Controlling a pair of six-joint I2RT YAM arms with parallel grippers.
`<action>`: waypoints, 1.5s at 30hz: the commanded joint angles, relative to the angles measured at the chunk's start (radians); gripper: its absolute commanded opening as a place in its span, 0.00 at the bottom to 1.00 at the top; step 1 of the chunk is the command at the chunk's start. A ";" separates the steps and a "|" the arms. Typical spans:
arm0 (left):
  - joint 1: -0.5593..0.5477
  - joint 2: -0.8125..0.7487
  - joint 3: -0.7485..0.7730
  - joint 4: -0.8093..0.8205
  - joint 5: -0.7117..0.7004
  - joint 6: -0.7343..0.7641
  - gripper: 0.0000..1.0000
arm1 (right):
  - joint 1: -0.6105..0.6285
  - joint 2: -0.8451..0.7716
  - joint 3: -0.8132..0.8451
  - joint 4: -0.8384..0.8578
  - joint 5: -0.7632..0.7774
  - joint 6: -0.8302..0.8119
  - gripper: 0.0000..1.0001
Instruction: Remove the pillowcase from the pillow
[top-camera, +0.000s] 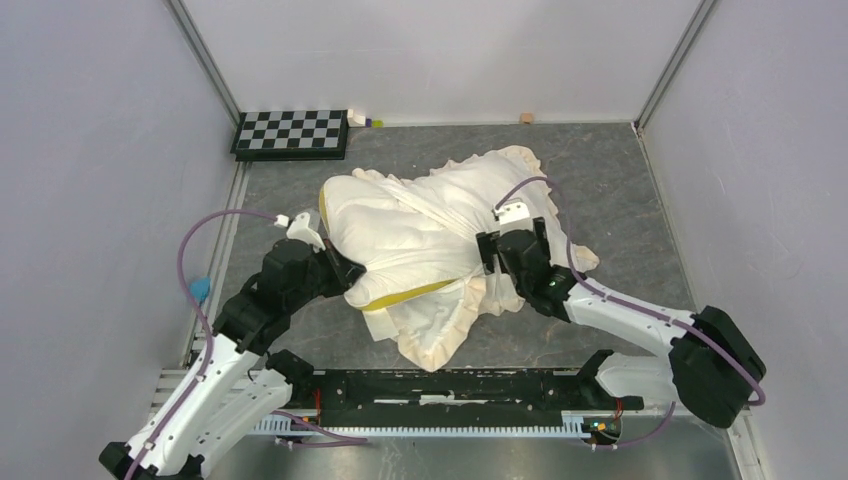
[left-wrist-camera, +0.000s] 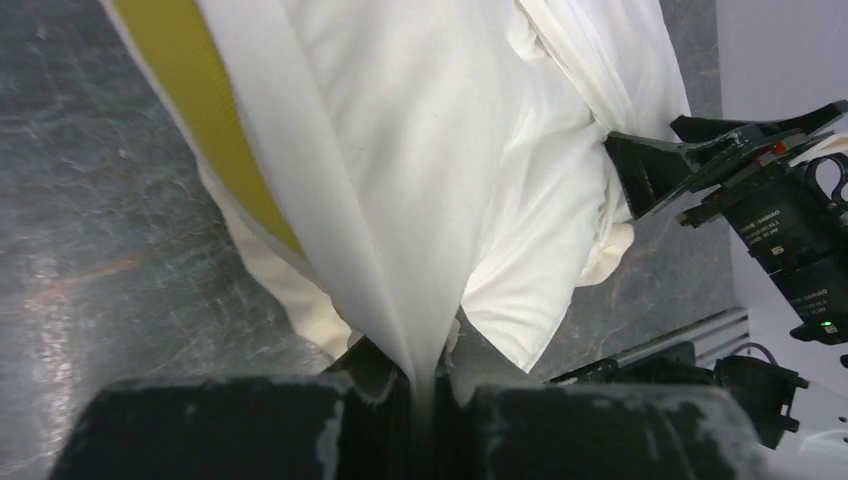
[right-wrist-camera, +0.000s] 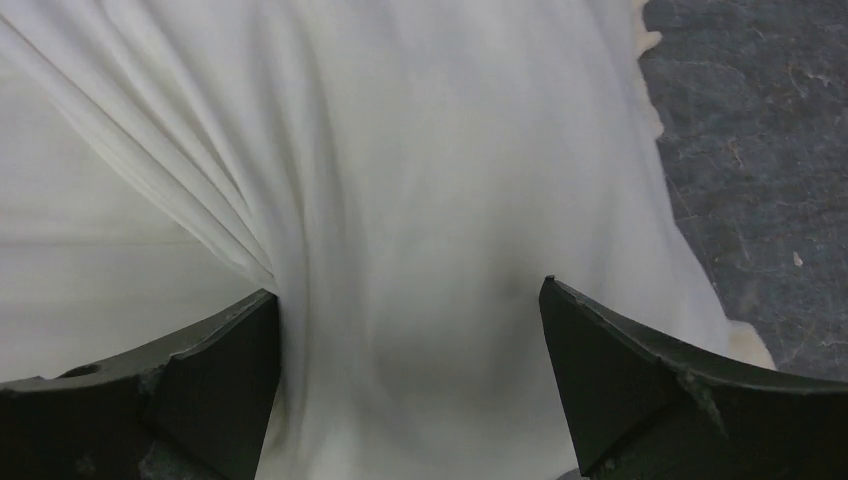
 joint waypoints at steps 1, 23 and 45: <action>0.008 -0.010 0.188 -0.084 -0.242 0.166 0.02 | -0.130 -0.057 -0.023 -0.106 0.053 0.012 0.98; 0.009 -0.014 0.112 0.089 -0.002 0.089 0.02 | -0.199 -0.390 0.046 -0.128 -0.749 -0.121 0.97; 0.009 -0.010 -0.134 0.100 0.274 -0.008 0.02 | 0.056 0.226 0.514 0.011 -0.514 -0.212 0.98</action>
